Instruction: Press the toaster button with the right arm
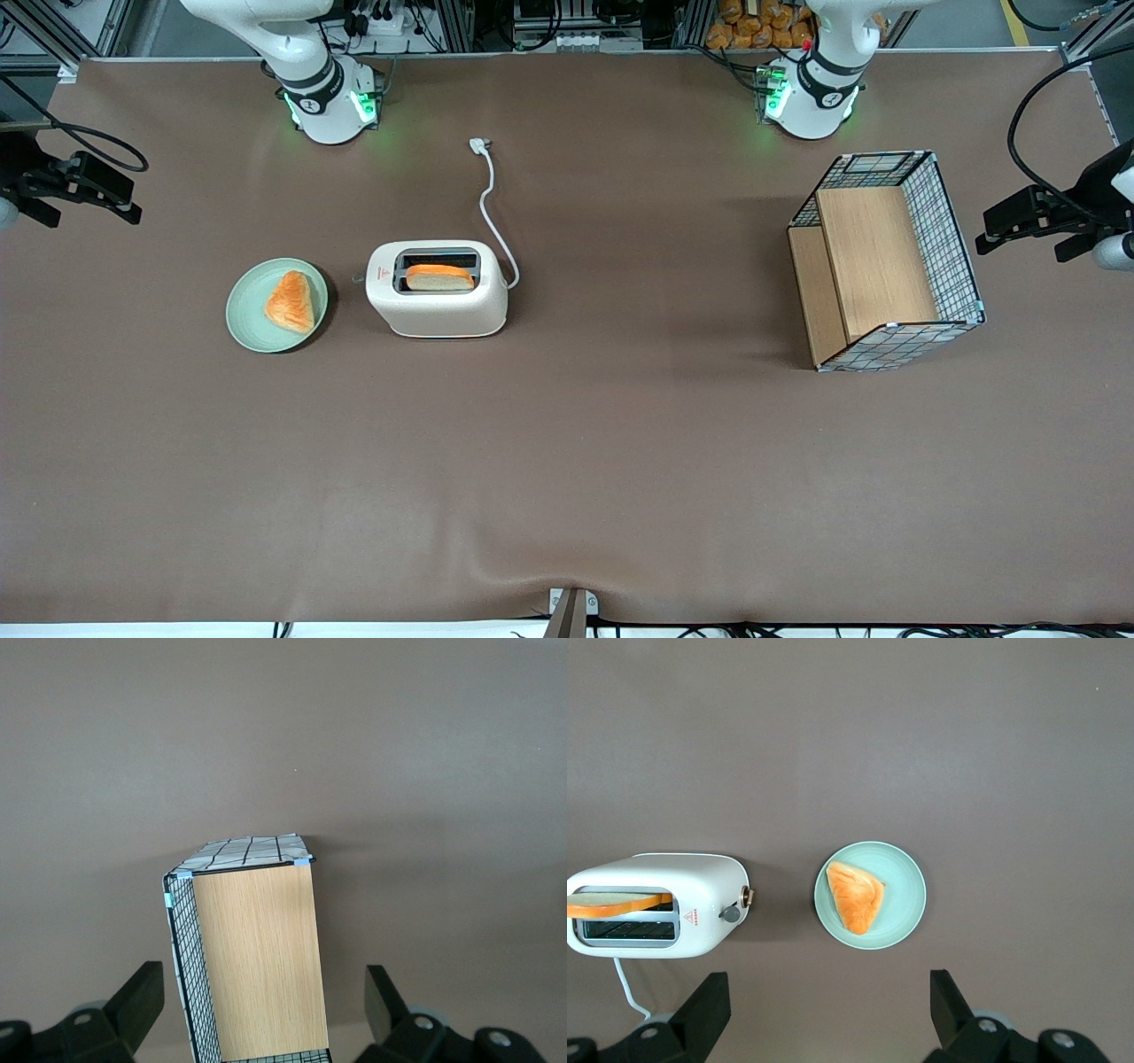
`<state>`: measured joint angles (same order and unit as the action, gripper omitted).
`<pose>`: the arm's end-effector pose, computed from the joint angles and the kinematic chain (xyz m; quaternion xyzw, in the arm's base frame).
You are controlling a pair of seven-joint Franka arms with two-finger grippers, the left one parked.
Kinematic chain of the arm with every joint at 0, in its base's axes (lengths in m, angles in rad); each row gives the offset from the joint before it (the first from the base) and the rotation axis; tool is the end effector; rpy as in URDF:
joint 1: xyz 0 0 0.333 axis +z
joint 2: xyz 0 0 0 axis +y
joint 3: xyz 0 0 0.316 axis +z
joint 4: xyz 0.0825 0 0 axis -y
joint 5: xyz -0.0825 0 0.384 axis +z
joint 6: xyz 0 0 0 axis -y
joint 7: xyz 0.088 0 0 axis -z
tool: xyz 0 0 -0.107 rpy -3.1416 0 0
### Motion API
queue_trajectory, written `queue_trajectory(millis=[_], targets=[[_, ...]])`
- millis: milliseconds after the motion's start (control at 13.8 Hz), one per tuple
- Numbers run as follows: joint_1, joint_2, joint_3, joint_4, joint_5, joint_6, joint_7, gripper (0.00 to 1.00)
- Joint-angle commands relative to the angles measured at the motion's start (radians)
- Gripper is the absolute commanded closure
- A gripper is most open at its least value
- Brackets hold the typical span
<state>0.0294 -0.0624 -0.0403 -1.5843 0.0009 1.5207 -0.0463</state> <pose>0.5300 -0.0064 0.6476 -0.9998 -0.0178 0.0006 0.0017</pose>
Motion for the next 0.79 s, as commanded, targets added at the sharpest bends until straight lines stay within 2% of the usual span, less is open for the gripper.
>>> queue_trajectory(millis=[0,722], targets=[[0.015,-0.011,-0.003,0.0,-0.025,-0.02,-0.006,0.0],[0.012,-0.011,-0.009,0.001,-0.021,-0.027,-0.004,0.0]])
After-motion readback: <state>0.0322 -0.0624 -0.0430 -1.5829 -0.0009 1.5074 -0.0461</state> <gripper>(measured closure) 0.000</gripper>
